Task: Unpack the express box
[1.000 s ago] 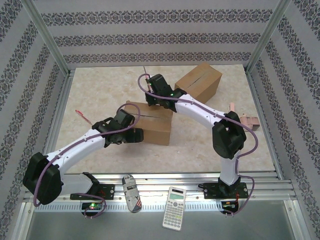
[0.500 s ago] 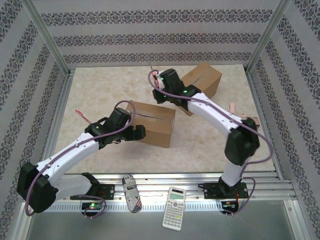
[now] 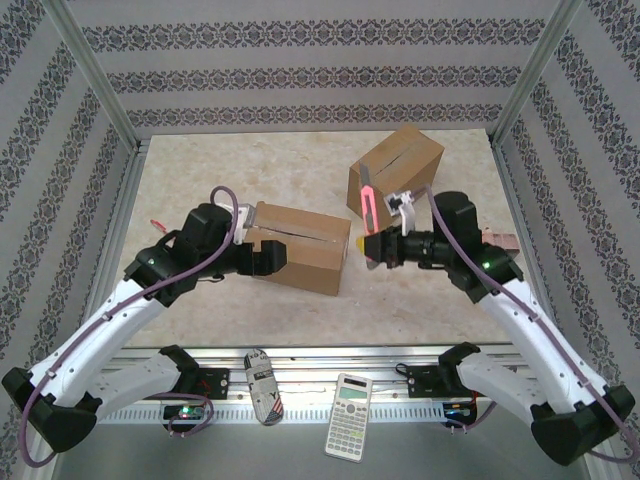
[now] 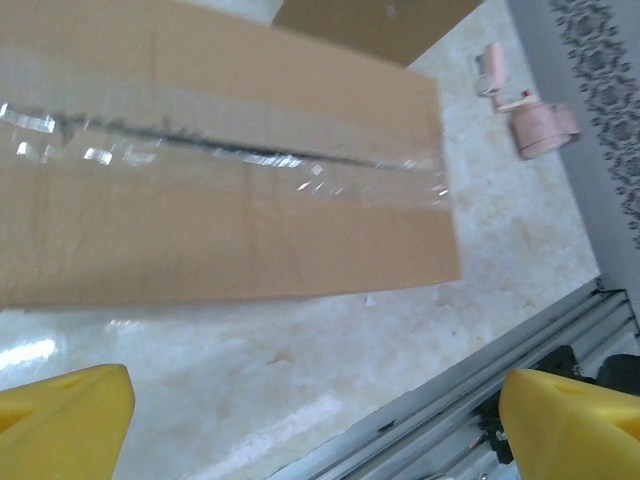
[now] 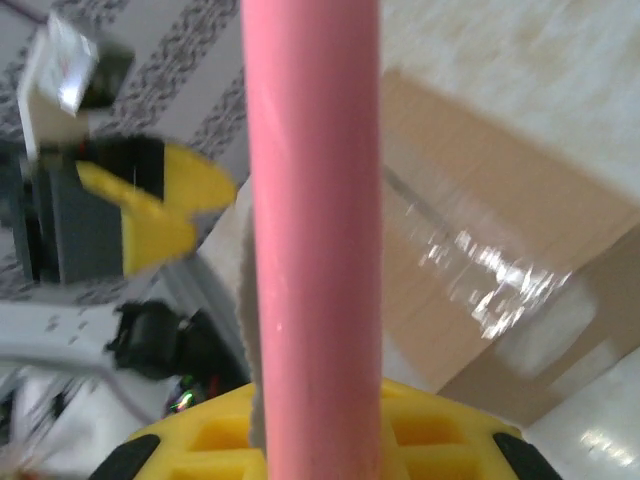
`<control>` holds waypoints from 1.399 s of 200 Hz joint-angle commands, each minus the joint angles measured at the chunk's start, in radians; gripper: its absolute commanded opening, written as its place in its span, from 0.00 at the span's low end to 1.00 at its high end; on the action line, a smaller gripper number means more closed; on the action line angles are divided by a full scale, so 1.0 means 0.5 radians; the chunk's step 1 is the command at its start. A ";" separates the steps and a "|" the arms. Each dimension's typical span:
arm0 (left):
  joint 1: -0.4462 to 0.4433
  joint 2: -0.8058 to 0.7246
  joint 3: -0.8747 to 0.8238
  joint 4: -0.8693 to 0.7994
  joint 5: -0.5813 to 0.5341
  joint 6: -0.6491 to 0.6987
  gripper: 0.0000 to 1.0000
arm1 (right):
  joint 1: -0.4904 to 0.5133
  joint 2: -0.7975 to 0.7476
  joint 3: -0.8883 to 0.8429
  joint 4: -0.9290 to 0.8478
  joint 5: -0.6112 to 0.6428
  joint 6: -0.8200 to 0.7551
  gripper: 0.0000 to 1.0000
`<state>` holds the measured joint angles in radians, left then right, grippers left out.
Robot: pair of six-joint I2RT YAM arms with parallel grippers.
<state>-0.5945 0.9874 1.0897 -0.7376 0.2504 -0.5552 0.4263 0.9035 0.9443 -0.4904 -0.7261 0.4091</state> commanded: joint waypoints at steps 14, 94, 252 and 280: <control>0.029 0.279 0.403 -0.237 -0.203 0.168 0.91 | -0.076 -0.181 -0.191 -0.008 -0.497 0.375 0.00; 0.021 0.312 0.036 1.490 1.112 -0.228 0.98 | -0.028 -0.111 -0.347 0.160 -0.587 0.436 0.00; -0.007 0.554 -0.199 2.433 1.178 -0.557 0.89 | 0.322 0.336 -0.096 1.058 -0.440 0.722 0.00; -0.011 0.547 -0.249 2.514 1.165 -0.597 0.79 | 0.322 0.354 -0.074 1.126 -0.413 0.743 0.00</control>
<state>-0.5900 1.2579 0.9894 0.4194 0.8337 -0.8337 0.5804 1.0748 0.8646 -0.0109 -0.9501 0.7654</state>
